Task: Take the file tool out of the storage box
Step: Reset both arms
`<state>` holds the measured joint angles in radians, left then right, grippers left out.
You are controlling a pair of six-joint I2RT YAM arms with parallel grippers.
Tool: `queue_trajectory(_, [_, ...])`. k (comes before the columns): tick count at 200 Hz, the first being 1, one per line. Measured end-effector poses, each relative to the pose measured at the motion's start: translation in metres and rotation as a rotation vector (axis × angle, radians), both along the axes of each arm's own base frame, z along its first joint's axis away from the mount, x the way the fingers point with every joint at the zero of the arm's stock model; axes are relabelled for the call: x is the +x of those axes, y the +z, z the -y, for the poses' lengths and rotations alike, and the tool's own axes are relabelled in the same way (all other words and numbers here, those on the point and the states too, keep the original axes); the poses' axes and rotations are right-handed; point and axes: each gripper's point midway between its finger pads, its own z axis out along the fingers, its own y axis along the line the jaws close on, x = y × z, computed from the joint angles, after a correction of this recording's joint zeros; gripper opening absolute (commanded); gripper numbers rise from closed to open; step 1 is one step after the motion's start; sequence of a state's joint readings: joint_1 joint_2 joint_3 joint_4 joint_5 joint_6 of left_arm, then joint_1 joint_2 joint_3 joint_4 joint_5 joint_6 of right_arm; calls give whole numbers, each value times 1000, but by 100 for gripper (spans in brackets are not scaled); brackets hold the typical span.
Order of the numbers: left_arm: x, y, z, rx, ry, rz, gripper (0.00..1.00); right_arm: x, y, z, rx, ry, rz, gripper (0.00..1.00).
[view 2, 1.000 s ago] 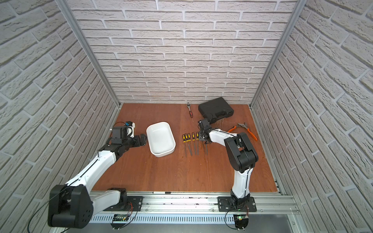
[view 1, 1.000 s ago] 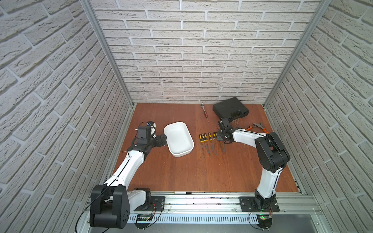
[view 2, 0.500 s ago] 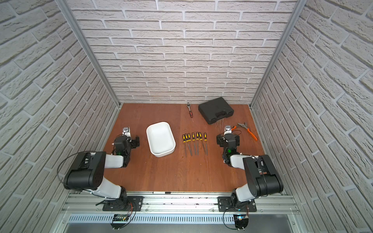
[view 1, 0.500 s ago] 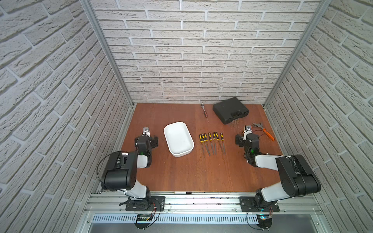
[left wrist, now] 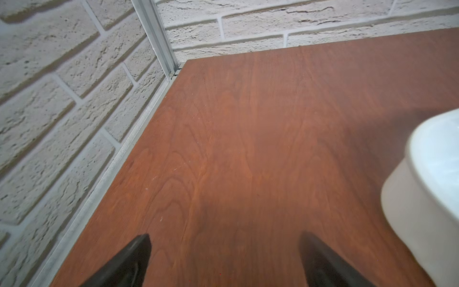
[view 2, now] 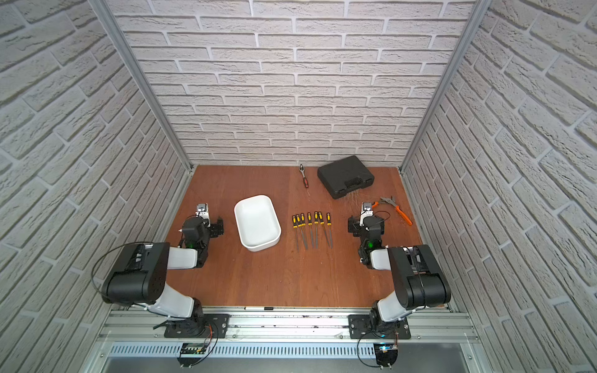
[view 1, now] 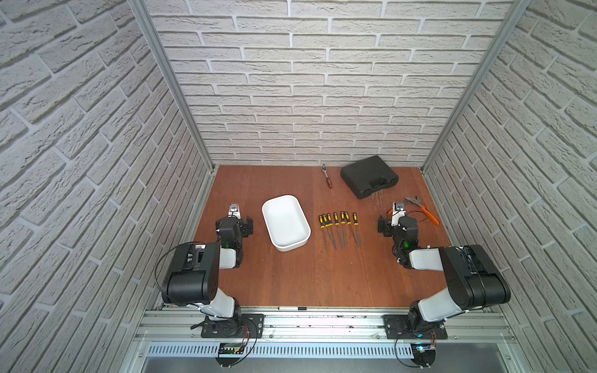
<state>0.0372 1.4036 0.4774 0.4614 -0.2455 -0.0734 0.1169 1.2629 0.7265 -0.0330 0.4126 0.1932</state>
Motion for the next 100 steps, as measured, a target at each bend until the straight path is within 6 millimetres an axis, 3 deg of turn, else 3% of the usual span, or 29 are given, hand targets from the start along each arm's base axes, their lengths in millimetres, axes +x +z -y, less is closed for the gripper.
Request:
queue_trajectory(44, [8,-7,6,29,-34,79,99,-8,-36,8,-82,27,28,99])
queue_trajectory(73, [2,-20,9,40,-49,78,98,4,-62,4,-121,72,40,99])
queue_trajectory(100, [7,-15,10,47,-54,109,99,8,-81,1,-136,109,27,99])
